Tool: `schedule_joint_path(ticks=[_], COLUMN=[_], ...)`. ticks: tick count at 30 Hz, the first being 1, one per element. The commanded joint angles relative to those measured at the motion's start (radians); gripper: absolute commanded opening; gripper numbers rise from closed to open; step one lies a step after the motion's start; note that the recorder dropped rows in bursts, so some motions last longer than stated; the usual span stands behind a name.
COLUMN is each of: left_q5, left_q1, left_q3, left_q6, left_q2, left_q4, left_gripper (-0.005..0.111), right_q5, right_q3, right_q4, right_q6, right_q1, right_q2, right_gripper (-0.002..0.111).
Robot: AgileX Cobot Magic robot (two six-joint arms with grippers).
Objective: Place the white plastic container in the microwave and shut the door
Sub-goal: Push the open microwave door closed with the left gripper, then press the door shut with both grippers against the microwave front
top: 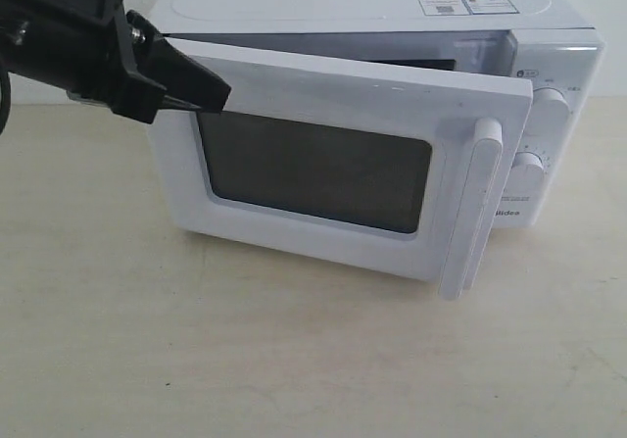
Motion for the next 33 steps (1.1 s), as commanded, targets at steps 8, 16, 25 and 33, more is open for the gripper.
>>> schedule_joint_path(ticks=[8, 16, 25, 33], left_q5=[0.006, 0.010, 0.035, 0.037], left_q1=[-0.006, -0.006, -0.006, -0.006], left_q3=[-0.003, -0.003, -0.003, -0.003], left_q6=[0.007, -0.011, -0.018, -0.031], left_q2=[-0.025, -0.025, -0.025, -0.025], left_q4=[-0.015, -0.015, -0.015, -0.015], left_gripper=[0.004, 0.004, 0.004, 0.004], right_q5=[0.950, 1.094, 0.849, 0.364], right_q3=[-0.400, -0.295, -0.275, -0.275], right_q4=[0.230, 1.185, 1.220, 0.810], right_q6=[-0.294, -1.103, -1.189, -0.860], right_q1=[-0.005, 0.018, 0.298, 0.453], right_q2=[0.574, 0.822, 0.967, 1.049], right_gripper=[0.001, 0.001, 0.001, 0.001])
